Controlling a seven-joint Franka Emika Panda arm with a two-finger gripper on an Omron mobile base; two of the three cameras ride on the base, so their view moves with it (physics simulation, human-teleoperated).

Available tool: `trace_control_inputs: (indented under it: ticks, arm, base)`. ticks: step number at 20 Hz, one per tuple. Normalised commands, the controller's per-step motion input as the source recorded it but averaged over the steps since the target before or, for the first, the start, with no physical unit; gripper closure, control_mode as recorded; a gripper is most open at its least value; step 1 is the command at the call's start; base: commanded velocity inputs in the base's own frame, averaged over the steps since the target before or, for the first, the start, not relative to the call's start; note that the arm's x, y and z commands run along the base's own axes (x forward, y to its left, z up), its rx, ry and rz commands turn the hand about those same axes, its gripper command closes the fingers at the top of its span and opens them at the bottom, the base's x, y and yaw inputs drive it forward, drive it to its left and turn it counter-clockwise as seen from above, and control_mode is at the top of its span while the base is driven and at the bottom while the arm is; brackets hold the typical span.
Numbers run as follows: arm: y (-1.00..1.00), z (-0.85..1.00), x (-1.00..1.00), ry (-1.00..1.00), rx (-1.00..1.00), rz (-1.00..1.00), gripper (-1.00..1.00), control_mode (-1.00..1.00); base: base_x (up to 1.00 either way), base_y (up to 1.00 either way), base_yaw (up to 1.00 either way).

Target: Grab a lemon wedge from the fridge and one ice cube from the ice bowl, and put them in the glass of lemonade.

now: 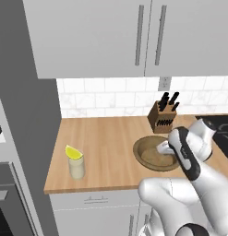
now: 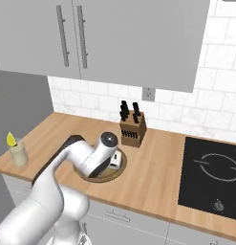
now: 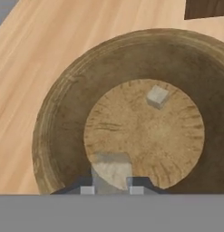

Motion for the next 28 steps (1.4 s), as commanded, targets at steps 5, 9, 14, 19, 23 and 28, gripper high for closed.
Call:
trace_control_inputs:
  ticks: [5, 9, 14, 19, 23, 28]
  arm:
    - [0.16, 0.26, -0.25, -0.15, 0.05, 0.04, 1.00, -1.00]
    - [0.38, 0.65, -0.15, -0.03, 0.00, 0.11, 1.00, -1.00]
    - [0.71, 1.00, -0.10, 0.05, -0.13, 0.14, 1.00, -1.00]
    - [0.99, 0.83, -0.01, 0.23, -0.28, 0.17, 1.00, -1.00]
    - [1.00, 0.27, 0.00, 0.08, -0.21, 0.15, 1.00, -1.00]
    - [0.86, 0.19, 0.06, -0.01, -0.03, 0.14, 1.00, -1.00]
  base:
    - [0.00, 0.00, 0.00]
    - [0.00, 0.00, 0.00]
    - [0.00, 0.00, 0.00]
    - [0.00, 0.00, 0.00]
    - [0.00, 0.00, 0.00]
    - [0.00, 0.00, 0.00]
